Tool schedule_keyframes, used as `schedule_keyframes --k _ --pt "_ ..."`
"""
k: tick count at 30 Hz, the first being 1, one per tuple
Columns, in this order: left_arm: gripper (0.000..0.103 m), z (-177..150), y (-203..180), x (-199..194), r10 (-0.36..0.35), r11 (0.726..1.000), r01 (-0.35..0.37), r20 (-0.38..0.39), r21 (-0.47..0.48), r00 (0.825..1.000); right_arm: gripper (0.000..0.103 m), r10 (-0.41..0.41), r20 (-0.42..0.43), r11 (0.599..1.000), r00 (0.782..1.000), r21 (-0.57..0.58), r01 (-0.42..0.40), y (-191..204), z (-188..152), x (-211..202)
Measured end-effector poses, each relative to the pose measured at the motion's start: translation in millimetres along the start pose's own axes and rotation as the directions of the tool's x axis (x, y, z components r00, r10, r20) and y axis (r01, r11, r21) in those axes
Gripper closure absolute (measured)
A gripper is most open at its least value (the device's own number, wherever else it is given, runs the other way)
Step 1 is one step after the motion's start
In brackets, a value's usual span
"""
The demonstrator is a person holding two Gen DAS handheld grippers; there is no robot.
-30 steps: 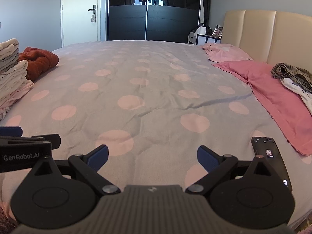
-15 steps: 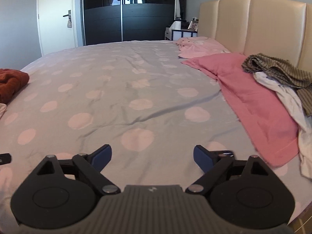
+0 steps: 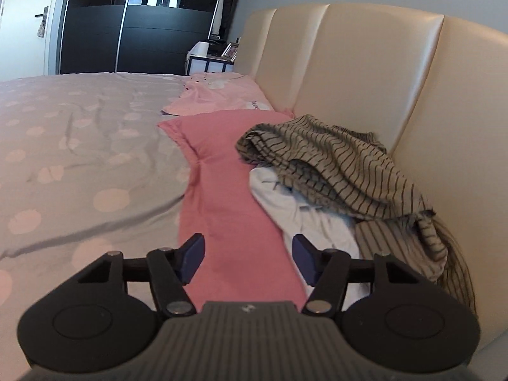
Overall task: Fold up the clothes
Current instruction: 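Reach the right tool to the striped garment by the headboard and grasp it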
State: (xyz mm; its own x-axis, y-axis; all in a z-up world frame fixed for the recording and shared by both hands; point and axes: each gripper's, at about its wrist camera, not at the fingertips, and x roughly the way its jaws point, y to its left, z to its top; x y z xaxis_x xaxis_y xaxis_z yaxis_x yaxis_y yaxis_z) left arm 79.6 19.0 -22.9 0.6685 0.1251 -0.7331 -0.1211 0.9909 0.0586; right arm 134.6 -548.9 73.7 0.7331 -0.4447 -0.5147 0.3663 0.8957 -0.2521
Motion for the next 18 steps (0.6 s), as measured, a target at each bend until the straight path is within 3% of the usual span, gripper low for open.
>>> schedule_keyframes --k 3,10,12,13,15,18 --pt "0.021 1 -2 11 0.015 1.0 -0.015 -0.014 0.013 1.0 0.05 -0.053 0.001 0.999 0.999 -0.015 0.053 -16 20 35" --pt "0.021 7 -8 32 0.032 0.999 -0.031 -0.033 0.013 0.999 0.06 -0.159 -0.023 0.987 0.987 -0.001 0.159 -45 46 113" --pt "0.021 8 -13 37 0.023 0.999 -0.022 -0.029 0.034 0.999 0.081 -0.18 -0.039 0.984 0.983 -0.006 0.18 -48 50 130" --pt "0.021 9 -15 39 0.02 0.999 -0.019 -0.029 0.041 0.999 0.083 -0.183 -0.047 0.983 0.982 -0.005 0.183 -48 52 137" --pt "0.025 10 -15 40 0.003 0.999 -0.002 -0.03 0.035 1.0 0.102 -0.188 -0.052 0.982 0.981 -0.008 0.187 -46 56 144" --pt "0.026 12 -16 37 -0.024 1.0 0.024 -0.018 0.018 1.0 0.102 -0.176 -0.011 0.984 0.984 -0.038 0.175 -35 62 133"
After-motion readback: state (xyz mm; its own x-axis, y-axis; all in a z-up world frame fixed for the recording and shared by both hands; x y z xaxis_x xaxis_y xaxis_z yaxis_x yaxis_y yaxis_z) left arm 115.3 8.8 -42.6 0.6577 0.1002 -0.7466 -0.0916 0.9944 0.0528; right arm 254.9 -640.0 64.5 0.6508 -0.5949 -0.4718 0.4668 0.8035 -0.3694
